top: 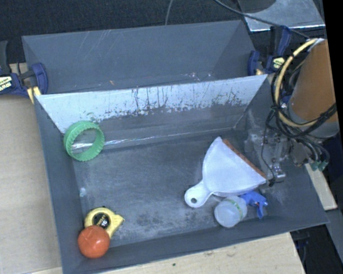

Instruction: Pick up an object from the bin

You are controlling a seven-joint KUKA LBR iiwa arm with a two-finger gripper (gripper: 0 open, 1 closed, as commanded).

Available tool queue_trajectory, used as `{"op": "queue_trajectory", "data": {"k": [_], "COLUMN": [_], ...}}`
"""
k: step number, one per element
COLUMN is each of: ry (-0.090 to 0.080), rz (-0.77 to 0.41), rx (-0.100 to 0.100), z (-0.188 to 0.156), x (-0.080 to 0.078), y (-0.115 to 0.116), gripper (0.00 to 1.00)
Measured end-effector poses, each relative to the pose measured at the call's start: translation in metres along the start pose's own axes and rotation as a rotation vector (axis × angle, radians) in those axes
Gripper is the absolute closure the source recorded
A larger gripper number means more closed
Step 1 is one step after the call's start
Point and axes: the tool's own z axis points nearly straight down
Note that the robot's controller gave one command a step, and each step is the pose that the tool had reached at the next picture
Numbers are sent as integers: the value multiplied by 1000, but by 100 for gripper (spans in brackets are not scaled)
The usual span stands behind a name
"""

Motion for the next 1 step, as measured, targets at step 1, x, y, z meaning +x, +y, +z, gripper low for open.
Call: {"op": "queue_trajectory", "data": {"k": [1], "ry": [-9], "rz": [-3], "rx": [1], "z": [-5], "x": [-2], "y": [1], "gripper": [100]}}
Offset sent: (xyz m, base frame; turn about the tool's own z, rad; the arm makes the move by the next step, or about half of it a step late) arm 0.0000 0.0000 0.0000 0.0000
